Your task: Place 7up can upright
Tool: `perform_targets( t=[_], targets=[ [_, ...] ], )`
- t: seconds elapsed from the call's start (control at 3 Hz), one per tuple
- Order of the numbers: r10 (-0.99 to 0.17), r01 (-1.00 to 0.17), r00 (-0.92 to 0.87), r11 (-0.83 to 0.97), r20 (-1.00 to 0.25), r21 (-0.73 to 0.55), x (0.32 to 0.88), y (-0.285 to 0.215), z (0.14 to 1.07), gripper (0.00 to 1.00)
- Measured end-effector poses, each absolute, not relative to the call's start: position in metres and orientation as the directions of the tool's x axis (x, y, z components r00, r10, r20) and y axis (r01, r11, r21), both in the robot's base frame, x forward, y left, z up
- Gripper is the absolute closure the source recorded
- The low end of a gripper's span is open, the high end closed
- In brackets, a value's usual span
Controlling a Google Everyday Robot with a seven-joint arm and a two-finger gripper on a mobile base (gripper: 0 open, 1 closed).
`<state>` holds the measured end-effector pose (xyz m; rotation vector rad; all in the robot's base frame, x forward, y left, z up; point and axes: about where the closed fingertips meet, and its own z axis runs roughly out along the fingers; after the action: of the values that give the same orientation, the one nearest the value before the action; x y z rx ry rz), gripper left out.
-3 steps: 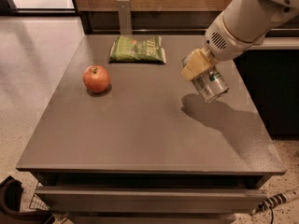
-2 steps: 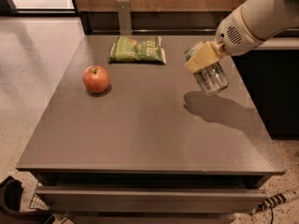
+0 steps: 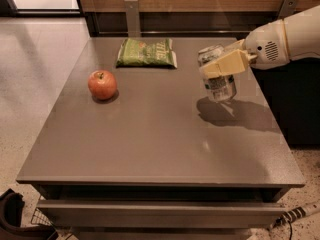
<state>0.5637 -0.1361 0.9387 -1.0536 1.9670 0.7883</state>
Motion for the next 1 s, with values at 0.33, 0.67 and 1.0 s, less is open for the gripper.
perform_targets(
  t=[0.33,0.67,1.0],
  targets=[
    [-0.368,-0.914,-0.259,0.391,-0.893,0.103,0.550,-0.141,0.927,1.00],
    [-0.342,-0.937,-0.136,0.349,-0.930,0.008,0.538,-0.147,0.913,1.00],
    [-0.307,-0.941,-0.028,0.328,-0.951,-0.078,0.535,-0.152,0.900,1.00]
  ],
)
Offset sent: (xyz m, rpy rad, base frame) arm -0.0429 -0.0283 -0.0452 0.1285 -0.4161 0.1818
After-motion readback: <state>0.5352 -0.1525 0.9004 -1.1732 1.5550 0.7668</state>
